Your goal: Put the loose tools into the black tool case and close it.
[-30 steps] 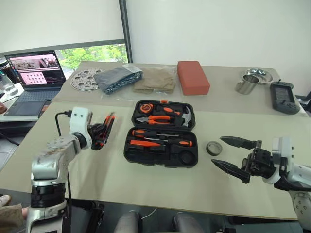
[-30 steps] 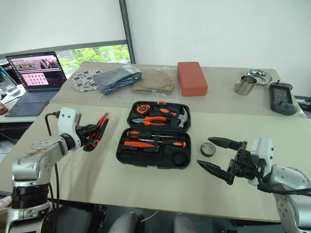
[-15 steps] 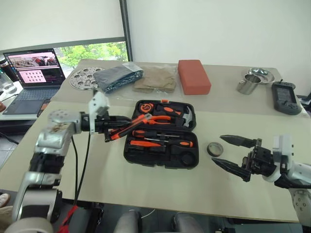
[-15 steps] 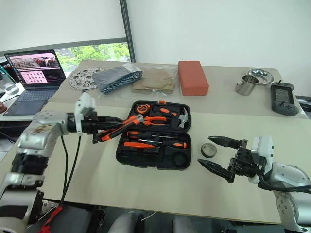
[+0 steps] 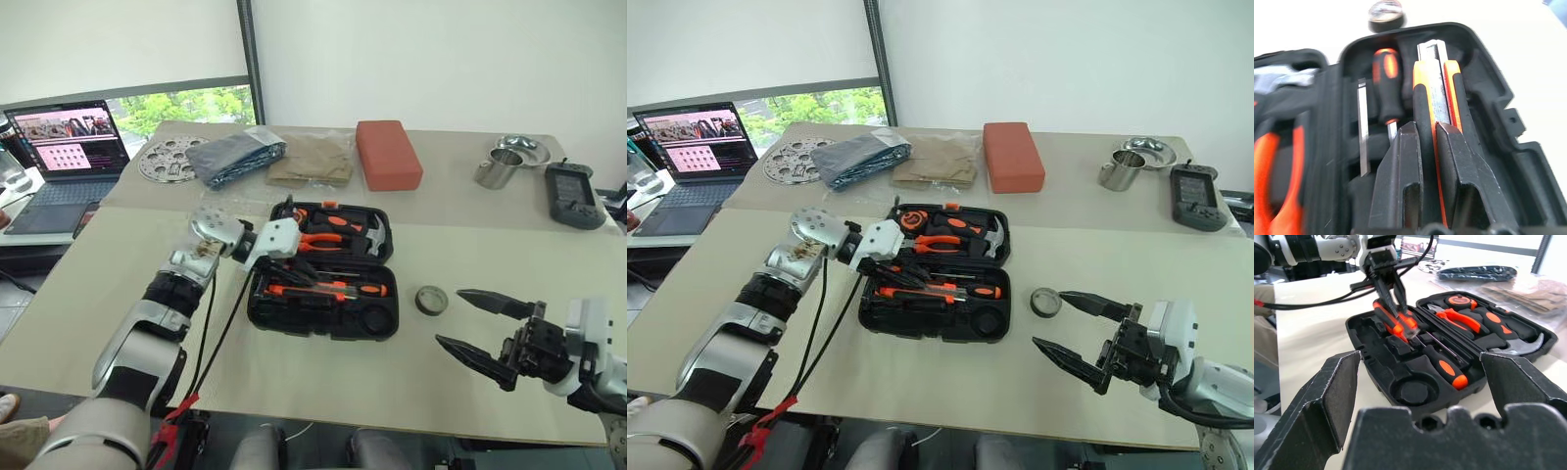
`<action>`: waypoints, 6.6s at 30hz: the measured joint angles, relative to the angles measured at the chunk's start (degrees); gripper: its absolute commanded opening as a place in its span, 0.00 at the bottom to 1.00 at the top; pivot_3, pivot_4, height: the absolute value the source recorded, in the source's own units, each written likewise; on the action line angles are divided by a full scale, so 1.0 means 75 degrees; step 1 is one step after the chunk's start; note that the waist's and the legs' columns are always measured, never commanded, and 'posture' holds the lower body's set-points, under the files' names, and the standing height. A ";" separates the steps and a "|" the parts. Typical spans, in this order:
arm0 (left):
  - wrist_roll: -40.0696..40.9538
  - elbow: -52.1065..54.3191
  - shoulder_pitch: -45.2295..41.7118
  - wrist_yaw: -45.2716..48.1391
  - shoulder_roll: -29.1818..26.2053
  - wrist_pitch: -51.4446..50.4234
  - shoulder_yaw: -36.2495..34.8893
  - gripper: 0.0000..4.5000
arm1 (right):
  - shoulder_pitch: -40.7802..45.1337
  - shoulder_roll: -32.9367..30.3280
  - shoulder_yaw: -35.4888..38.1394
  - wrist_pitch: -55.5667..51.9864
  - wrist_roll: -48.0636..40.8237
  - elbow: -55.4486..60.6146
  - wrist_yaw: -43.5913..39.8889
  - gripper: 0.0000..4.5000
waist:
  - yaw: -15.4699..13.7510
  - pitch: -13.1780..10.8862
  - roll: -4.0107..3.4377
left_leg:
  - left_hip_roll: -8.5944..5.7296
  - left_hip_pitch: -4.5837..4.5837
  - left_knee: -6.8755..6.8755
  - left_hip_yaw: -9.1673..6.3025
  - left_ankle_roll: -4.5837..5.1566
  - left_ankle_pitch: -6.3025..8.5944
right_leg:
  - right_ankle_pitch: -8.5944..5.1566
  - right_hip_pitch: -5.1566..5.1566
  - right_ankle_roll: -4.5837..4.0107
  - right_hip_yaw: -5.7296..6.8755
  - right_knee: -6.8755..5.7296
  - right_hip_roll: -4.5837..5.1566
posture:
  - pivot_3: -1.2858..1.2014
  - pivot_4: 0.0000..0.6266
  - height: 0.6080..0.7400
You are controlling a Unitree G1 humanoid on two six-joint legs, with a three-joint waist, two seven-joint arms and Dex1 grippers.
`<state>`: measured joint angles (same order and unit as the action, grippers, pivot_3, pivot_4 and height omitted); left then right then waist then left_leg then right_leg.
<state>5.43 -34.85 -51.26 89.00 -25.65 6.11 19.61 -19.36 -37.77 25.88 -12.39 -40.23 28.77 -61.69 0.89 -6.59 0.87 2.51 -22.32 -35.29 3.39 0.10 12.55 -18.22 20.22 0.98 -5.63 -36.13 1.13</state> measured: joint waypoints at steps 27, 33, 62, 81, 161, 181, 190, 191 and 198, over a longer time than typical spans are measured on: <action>-0.1260 0.2949 0.1356 -0.1246 -0.0253 -0.2074 0.0446 0.01 | -0.0191 -0.0295 0.0209 -0.0003 -0.0199 0.0014 -0.0193 1.00 | -0.0024 0.0020 -0.0034 | 0.0006 0.0007 -0.0067 -0.0010 0.0001 0.0000 | 0.0000 -0.0027 0.0006 0.0002 -0.0036 0.0003 | 0.52 0.24 1.00; -0.1294 0.3649 0.1597 -0.1344 -0.0533 -0.2803 0.0562 0.01 | -0.0135 -0.0297 0.0206 -0.0003 -0.0196 -0.0046 -0.0237 1.00 | -0.0019 0.0021 -0.0036 | 0.0006 0.0008 -0.0066 -0.0011 0.0001 0.0000 | -0.0001 -0.0022 0.0006 0.0001 -0.0041 -0.0001 | 0.52 0.24 1.00; -0.1314 0.3411 0.1353 -0.1811 -0.0572 -0.2247 0.0702 0.85 | 0.0128 -0.0296 0.0085 -0.0002 -0.0136 -0.0160 -0.0162 1.00 | -0.0019 0.0024 -0.0039 | 0.0005 0.0004 -0.0073 -0.0008 0.0004 0.0002 | -0.0001 -0.0018 0.0007 -0.0004 -0.0049 -0.0002 | 0.52 0.24 1.00; 0.0790 0.2478 0.1564 -0.1159 0.0358 -0.0755 -0.0566 0.00 | 0.0072 -0.0289 0.0038 -0.0002 -0.0136 -0.0139 -0.0027 1.00 | 0.0004 0.0021 -0.0036 | 0.0005 0.0007 -0.0080 -0.0008 0.0004 0.0001 | -0.0002 -0.0011 0.0007 -0.0007 -0.0072 -0.0005 | 0.52 0.24 1.00; 0.3850 0.8104 0.4039 -0.2550 -0.3268 -0.5848 -0.3124 1.00 | 0.6058 -0.1763 -0.5308 -0.0905 0.4455 -0.5145 -0.1016 0.13 | -0.0005 0.0001 -0.0065 | 0.0030 0.0015 -0.0071 -0.0002 0.0017 -0.0005 | -0.0003 0.0006 0.0006 -0.0007 -0.0074 0.0003 | 0.52 0.24 1.00; 0.4100 0.8117 0.4094 -0.2680 -0.3557 -0.5826 -0.3190 1.00 | 0.6116 -0.1703 -0.5662 -0.3381 0.3629 -0.0429 -0.1170 0.01 | 0.0004 -0.0020 -0.0073 | 0.0041 0.0019 -0.0063 -0.0002 0.0017 -0.0005 | -0.0003 0.0010 0.0005 -0.0001 -0.0076 -0.0001 | 0.52 0.24 1.00; 0.4089 0.8020 0.3958 -0.2651 -0.3582 -0.5802 -0.3093 1.00 | 0.6251 -0.1614 -0.6187 -0.3411 0.3886 -0.0521 -0.1015 0.01 | 0.0024 -0.0022 -0.0071 | 0.0040 0.0020 -0.0063 0.0000 0.0017 -0.0005 | -0.0004 0.0015 0.0002 0.0000 -0.0077 -0.0001 | 0.52 0.24 1.00; 0.4089 0.8018 0.3958 -0.2652 -0.3583 -0.5800 -0.3093 1.00 | 0.6312 -0.1605 -0.6246 -0.3376 0.3954 -0.0584 -0.0989 0.09 | 0.0030 -0.0022 -0.0070 | 0.0041 0.0021 -0.0063 0.0000 0.0017 -0.0005 | -0.0004 0.0015 0.0002 0.0000 -0.0078 -0.0002 | 0.52 0.24 1.00; 0.4089 0.8016 0.3960 -0.2667 -0.3593 -0.5800 -0.3094 1.00 | 0.6375 -0.1505 -0.6377 -0.3176 0.4064 -0.0898 -0.0924 0.61 | 0.0012 -0.0023 -0.0069 | 0.0040 0.0018 -0.0064 0.0000 0.0017 -0.0005 | -0.0004 0.0016 0.0001 0.0001 -0.0077 -0.0001 | 0.52 0.24 1.00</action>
<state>36.10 25.27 -21.56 69.00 -52.60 -37.39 -3.60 28.46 -49.06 -21.95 -36.21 -9.75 22.03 -68.62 0.98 -6.76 0.35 2.81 -22.19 -35.76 3.39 0.23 12.51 -18.25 20.34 0.98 -5.62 -36.71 1.12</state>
